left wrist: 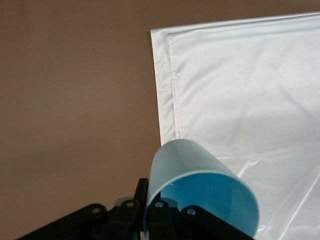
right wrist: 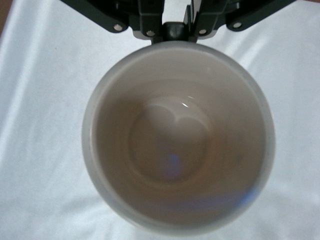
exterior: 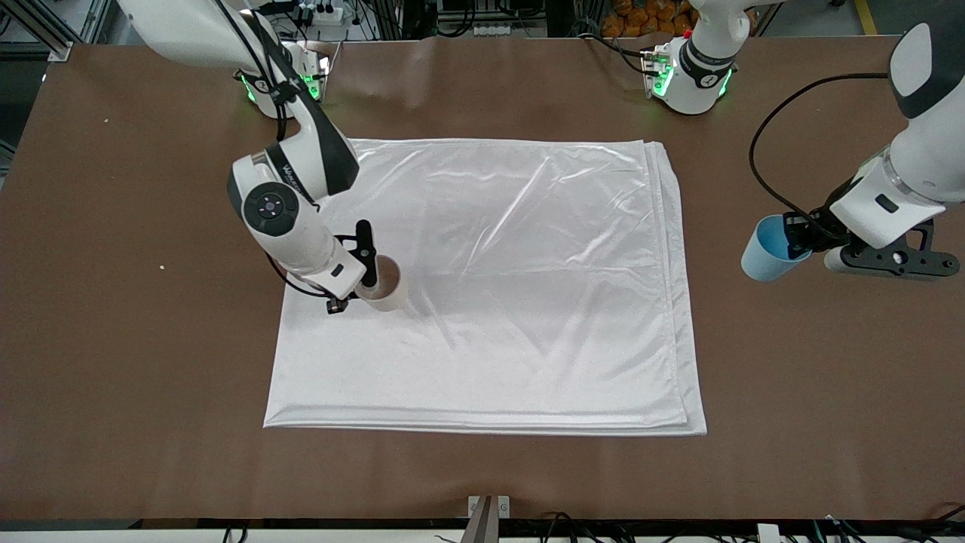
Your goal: Place blue cup into white mug on cloth
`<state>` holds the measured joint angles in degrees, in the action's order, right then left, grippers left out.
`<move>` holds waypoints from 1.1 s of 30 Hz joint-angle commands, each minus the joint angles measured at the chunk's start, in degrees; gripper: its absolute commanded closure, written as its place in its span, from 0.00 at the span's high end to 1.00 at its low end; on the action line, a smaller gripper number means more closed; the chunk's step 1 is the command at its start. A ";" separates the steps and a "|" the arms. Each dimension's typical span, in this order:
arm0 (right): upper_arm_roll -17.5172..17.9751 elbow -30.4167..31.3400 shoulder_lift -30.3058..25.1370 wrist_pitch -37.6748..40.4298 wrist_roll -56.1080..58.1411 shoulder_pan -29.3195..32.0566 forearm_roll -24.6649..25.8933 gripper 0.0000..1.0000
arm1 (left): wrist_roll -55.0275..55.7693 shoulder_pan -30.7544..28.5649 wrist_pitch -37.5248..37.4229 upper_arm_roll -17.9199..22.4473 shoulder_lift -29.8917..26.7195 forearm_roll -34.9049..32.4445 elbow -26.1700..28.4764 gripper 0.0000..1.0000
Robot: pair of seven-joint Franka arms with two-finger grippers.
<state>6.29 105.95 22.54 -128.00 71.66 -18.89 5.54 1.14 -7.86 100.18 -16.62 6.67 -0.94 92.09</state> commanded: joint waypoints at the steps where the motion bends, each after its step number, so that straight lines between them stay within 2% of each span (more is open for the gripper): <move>1: -0.32 -0.48 1.45 -0.24 -7.39 -3.69 1.22 0.00 | -0.17 0.57 0.90 -0.26 -0.08 -1.35 0.02 0.00; 5: -0.49 -0.57 2.86 -1.46 -12.23 -7.38 2.19 0.00 | -0.88 2.15 0.81 -0.26 -0.16 -1.70 0.11 0.00; 9: -0.49 -0.48 4.53 -4.27 -15.66 -8.18 4.47 0.00 | -0.88 2.59 0.81 -0.43 -0.25 -1.70 0.64 0.00; 15: -0.49 -1.10 7.96 -8.93 -19.70 -10.20 4.57 0.00 | -0.35 3.64 0.81 -0.52 0.36 -1.70 0.72 0.00; 33: -0.49 -2.06 10.86 -9.46 -24.98 -13.19 4.83 0.01 | 0.18 5.75 0.64 -0.61 0.72 -1.96 1.52 0.00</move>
<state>6.21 105.16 32.19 -137.65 48.93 -30.98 9.12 1.08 -2.82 100.52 -17.05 7.94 -1.23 93.21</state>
